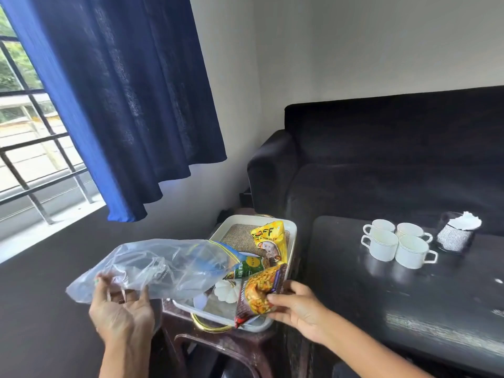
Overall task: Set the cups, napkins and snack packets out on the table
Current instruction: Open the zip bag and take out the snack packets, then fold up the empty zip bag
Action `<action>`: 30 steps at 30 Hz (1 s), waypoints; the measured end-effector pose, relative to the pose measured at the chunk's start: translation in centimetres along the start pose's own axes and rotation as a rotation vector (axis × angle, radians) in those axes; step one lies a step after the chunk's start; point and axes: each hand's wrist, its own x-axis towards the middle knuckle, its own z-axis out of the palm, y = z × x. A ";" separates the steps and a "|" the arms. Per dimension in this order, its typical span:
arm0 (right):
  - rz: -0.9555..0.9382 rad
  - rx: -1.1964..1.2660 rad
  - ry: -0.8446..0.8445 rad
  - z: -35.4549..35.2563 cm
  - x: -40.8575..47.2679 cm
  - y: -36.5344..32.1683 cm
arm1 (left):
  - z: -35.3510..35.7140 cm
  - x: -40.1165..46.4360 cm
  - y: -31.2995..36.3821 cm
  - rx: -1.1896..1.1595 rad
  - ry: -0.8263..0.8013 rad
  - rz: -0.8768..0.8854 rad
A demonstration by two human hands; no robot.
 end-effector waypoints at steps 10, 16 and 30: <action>-0.035 -0.326 0.215 2.7 2.8 2.0 | 0.2 -0.6 0.4 -0.121 -0.245 -0.081; -0.166 -0.678 0.356 1.3 1.0 0.3 | 1.3 -1.6 -1.2 -0.172 -0.314 -0.123; -0.597 -0.302 0.482 -6.6 -10.7 -7.5 | 5.8 -10.3 -6.0 0.028 -0.735 -0.413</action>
